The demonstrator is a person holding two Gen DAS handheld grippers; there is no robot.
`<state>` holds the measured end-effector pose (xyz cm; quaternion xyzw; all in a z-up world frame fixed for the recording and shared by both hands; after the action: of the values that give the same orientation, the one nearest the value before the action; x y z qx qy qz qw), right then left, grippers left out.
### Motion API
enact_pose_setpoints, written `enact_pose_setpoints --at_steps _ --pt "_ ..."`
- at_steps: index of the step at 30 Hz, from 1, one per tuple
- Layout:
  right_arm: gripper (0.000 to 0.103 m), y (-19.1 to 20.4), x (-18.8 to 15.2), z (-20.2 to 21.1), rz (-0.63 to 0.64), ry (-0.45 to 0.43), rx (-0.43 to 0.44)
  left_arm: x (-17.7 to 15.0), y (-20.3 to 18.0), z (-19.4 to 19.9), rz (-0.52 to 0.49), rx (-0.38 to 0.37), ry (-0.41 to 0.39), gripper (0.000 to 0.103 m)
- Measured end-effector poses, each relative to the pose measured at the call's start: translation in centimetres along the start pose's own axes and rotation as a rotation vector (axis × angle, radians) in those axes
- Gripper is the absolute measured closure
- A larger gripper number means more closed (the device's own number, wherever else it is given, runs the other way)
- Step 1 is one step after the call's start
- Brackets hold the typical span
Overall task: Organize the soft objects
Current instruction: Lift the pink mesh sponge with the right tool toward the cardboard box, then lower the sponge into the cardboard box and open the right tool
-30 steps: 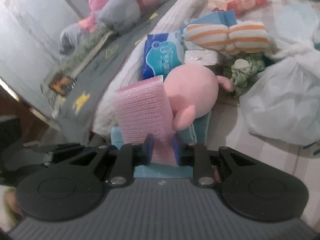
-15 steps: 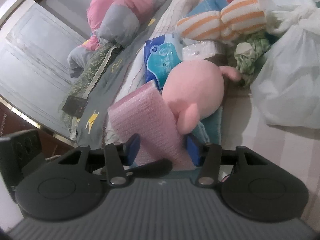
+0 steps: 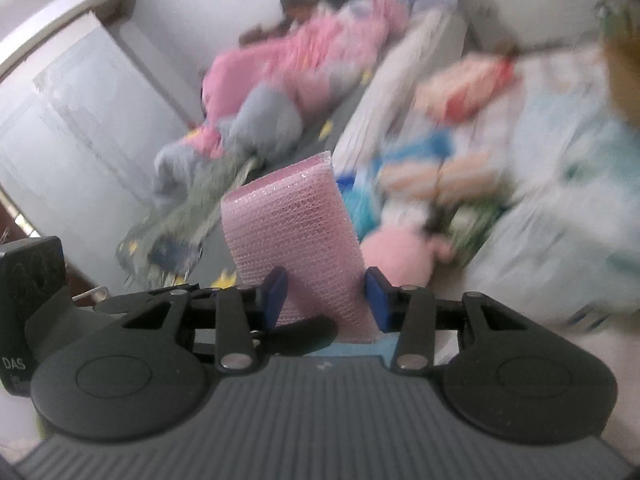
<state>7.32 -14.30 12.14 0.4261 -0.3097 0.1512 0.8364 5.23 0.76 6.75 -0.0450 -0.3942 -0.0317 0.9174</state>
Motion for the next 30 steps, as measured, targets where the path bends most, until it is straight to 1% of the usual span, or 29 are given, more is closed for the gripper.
enact_pose_setpoints --at_steps 4,6,8,11,14,17,20,23,27,30 --pt "0.06 -2.3 4.5 6.0 -0.017 -0.105 -0.055 5.6 -5.4 -0.9 -0.107 -0.076 -0.049 0.033" --pt "0.06 -4.3 6.2 8.6 -0.047 -0.136 -0.079 8.3 -8.4 -2.4 -0.15 -0.121 -0.043 0.031" --pt "0.06 -7.2 8.2 11.0 -0.087 -0.158 -0.114 10.8 -11.5 -4.3 -0.185 -0.163 -0.026 0.031" --pt "0.059 -12.4 10.9 13.4 -0.179 -0.154 -0.16 13.5 -15.6 -8.0 -0.234 -0.197 0.017 0.031" --pt "0.059 -18.4 13.0 14.4 -0.287 -0.124 -0.188 15.7 -19.3 -12.7 -0.271 -0.221 0.097 0.031" --pt "0.059 -24.4 14.3 14.5 -0.389 -0.083 -0.204 16.6 -21.6 -17.8 -0.285 -0.23 0.182 0.031" --pt "0.059 -29.9 15.0 13.5 -0.474 -0.044 -0.202 17.1 -23.6 -22.0 -0.317 -0.207 0.24 0.031" --pt "0.059 -34.5 15.1 12.1 -0.548 -0.011 -0.19 17.2 -25.0 -26.1 -0.34 -0.168 0.296 0.031" --pt "0.059 -39.5 15.0 9.3 -0.627 0.026 -0.18 17.1 -25.5 -30.2 -0.386 -0.109 0.352 0.03" --pt "0.059 -42.4 14.8 7.0 -0.671 0.053 -0.189 16.7 -26.1 -32.1 -0.407 -0.084 0.384 0.03"
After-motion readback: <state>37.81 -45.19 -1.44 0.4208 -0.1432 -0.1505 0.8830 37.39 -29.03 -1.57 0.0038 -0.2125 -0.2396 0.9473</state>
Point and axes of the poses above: each gripper's, at about its wrist camera, not at the fingertips, and z roughly against the way its jaws point, y to its left, x to its top, the point moved 5 cm from there along -z, roughly the way its jaws point, and after that the axes turned 4 degrees about x, right-handed, at the moved point
